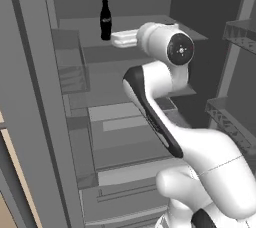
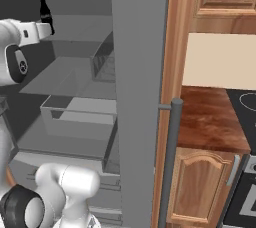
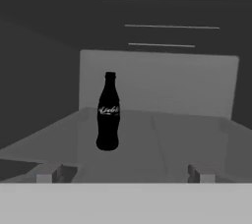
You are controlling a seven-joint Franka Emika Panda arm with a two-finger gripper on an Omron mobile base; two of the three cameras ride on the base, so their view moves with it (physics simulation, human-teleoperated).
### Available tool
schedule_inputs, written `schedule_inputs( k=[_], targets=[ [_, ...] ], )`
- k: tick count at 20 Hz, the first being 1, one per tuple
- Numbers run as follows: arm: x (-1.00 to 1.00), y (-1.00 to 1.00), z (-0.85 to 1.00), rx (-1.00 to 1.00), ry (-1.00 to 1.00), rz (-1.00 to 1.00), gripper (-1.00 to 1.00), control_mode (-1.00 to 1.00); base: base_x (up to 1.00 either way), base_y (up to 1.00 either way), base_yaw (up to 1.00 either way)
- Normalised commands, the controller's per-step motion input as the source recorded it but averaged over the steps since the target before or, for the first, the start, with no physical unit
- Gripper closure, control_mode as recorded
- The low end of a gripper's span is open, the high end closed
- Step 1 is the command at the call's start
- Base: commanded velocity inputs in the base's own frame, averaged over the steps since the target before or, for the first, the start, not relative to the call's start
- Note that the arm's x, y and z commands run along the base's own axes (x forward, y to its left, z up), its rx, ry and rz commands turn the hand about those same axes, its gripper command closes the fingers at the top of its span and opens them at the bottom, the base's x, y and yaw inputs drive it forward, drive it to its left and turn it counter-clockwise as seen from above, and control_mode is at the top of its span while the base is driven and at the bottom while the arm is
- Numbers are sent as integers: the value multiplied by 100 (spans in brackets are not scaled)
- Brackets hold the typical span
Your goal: Open the fridge, grab two sodas, and place both sodas inside the bowl with ice on the dining counter.
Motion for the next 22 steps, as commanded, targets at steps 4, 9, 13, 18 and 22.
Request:
schedule_inputs(
  k=[4,9,13,18,22],
  targets=[
    [45,36,0,0,3,0,-100,-100,0,0,0],
    [46,30,0,2,2,0,-100,-100,0,0,0],
    [29,3,3,8,0,0,-100,-100,0,0,0],
    [26,0,17,9,0,0,-100,-100,0,0,0],
    [38,3,3,0,2,0,-100,-100,0,0,0]
  ],
)
